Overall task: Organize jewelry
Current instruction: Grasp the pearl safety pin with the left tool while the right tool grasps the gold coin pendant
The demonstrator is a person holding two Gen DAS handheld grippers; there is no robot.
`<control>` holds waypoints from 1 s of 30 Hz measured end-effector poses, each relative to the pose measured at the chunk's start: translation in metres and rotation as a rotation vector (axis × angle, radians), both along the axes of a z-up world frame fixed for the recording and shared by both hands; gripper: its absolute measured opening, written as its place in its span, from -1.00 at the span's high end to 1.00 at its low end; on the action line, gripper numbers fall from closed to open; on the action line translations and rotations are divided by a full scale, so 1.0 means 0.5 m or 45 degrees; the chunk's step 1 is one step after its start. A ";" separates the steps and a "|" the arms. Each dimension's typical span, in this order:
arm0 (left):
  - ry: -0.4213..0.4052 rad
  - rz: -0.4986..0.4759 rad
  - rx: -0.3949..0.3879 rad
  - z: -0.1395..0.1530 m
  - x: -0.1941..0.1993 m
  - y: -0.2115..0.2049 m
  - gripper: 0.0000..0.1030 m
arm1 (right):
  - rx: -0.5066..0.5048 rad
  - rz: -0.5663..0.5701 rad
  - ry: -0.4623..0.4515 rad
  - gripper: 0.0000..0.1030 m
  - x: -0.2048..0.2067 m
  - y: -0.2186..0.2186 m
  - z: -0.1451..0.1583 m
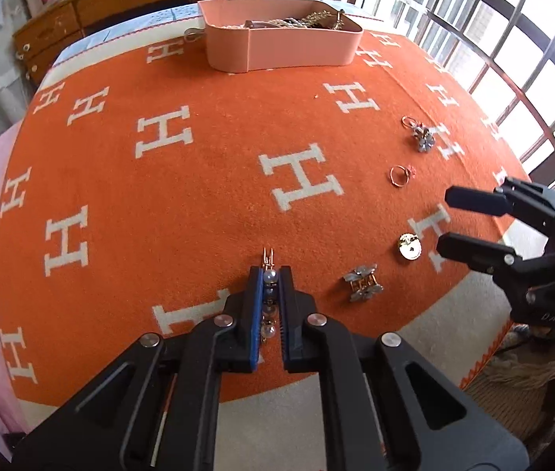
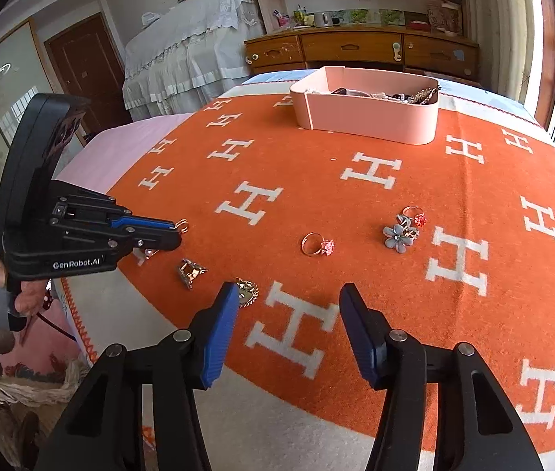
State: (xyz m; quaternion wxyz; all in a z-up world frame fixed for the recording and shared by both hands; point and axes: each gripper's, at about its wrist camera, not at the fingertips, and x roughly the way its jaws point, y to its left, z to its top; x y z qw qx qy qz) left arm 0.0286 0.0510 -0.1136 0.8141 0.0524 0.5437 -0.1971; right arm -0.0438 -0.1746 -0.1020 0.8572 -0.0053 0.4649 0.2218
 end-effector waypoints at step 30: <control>-0.012 0.281 -0.182 0.097 0.023 0.066 0.90 | -0.105 0.145 -0.097 0.66 0.025 0.062 0.105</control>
